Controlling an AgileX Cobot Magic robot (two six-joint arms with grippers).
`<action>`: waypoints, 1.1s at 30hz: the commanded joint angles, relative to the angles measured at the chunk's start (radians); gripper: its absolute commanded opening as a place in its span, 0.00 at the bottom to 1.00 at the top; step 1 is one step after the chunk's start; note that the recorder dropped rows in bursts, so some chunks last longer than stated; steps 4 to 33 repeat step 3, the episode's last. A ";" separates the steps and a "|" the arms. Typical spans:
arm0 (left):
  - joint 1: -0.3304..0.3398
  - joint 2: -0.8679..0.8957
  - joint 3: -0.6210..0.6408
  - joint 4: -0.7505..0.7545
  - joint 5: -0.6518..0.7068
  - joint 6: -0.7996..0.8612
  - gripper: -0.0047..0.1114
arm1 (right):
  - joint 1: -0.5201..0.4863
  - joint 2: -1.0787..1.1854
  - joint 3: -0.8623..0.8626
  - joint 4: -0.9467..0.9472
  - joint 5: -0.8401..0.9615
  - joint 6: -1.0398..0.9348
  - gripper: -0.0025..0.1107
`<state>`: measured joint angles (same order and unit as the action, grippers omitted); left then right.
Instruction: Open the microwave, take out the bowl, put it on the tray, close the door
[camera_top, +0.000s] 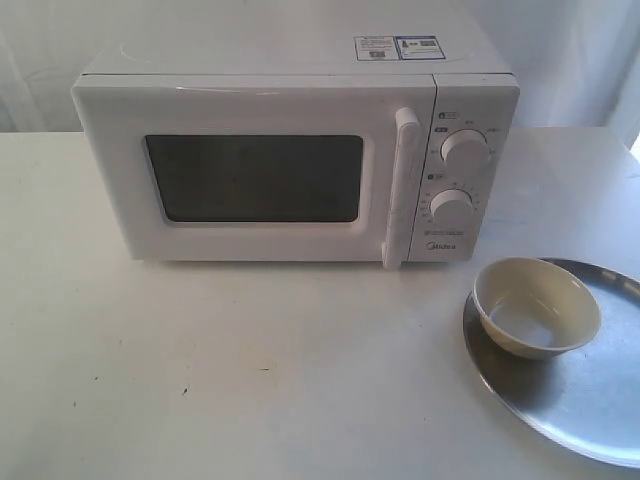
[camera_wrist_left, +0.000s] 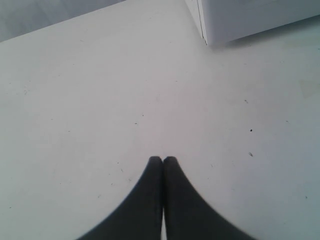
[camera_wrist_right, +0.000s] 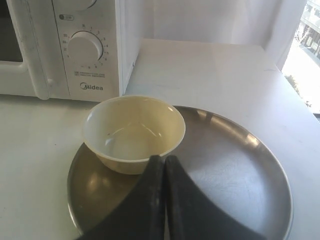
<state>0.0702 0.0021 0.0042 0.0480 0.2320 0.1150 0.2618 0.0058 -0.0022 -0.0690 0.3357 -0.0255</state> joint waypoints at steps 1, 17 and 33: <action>-0.001 -0.002 -0.004 -0.003 0.001 -0.006 0.04 | -0.004 -0.006 0.002 -0.009 -0.001 -0.006 0.02; -0.001 -0.002 -0.004 -0.003 0.001 -0.006 0.04 | -0.004 -0.006 0.002 -0.009 -0.001 -0.006 0.02; -0.001 -0.002 -0.004 -0.003 0.001 -0.006 0.04 | -0.004 -0.006 0.002 -0.009 -0.001 -0.006 0.02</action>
